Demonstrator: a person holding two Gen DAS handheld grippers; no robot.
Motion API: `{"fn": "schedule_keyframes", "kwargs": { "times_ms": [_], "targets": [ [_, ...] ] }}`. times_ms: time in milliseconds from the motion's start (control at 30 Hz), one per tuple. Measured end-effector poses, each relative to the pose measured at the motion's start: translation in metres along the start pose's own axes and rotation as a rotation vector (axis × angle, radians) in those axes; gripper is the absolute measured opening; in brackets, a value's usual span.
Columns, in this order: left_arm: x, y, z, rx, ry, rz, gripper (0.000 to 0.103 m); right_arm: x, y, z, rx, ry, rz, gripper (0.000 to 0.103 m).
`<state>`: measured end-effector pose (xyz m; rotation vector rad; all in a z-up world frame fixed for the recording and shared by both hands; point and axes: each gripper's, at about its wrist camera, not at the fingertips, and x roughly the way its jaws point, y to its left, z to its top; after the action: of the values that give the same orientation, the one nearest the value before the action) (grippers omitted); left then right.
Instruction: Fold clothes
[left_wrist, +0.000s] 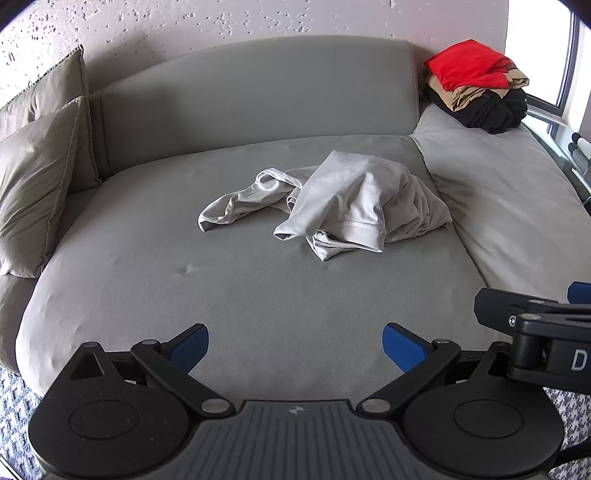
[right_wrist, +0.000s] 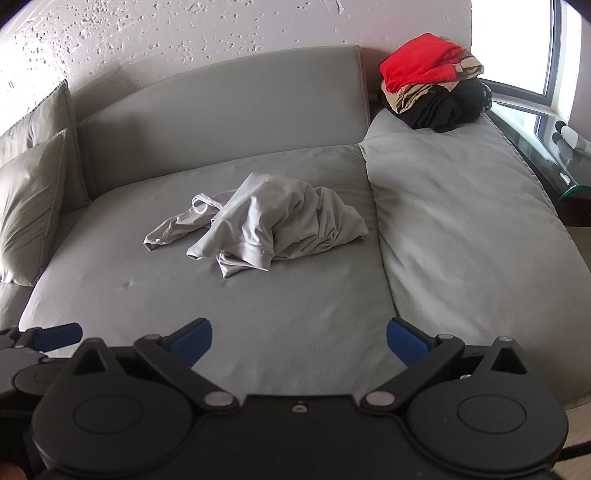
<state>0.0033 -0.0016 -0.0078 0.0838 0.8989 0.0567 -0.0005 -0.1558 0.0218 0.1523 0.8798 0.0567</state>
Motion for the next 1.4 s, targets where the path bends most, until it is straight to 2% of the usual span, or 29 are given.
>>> {"fn": "schedule_keyframes", "kwargs": {
  "times_ms": [500,700,833,1033,1167,1267,1333,1400],
  "targets": [
    [0.004,0.003,0.003,-0.01,0.006,-0.012,0.102,0.004,0.002,0.002,0.002,-0.001,-0.007,0.102],
    [0.011,0.033,0.015,-0.053,-0.034,0.035,0.102,0.008,-0.009,0.016,0.074,-0.072,0.015,0.102],
    [0.02,0.058,0.028,-0.091,-0.051,0.072,0.102,0.018,-0.011,0.029,0.069,-0.104,0.014,0.102],
    [0.04,0.09,0.04,-0.149,-0.073,0.096,0.102,0.05,-0.002,0.047,0.031,-0.132,0.051,0.102],
    [0.064,0.103,0.044,-0.196,-0.063,0.101,0.092,0.083,0.006,0.057,0.015,-0.111,0.084,0.1],
    [0.085,0.109,0.045,-0.22,-0.015,0.048,0.082,0.107,0.008,0.067,0.054,-0.093,0.095,0.092],
    [0.095,0.111,0.043,-0.244,0.0,0.01,0.081,0.122,0.01,0.074,0.071,-0.078,0.114,0.092],
    [0.101,0.111,0.041,-0.258,0.004,0.023,0.082,0.135,0.014,0.081,0.074,-0.067,0.12,0.092]
  ]
}}
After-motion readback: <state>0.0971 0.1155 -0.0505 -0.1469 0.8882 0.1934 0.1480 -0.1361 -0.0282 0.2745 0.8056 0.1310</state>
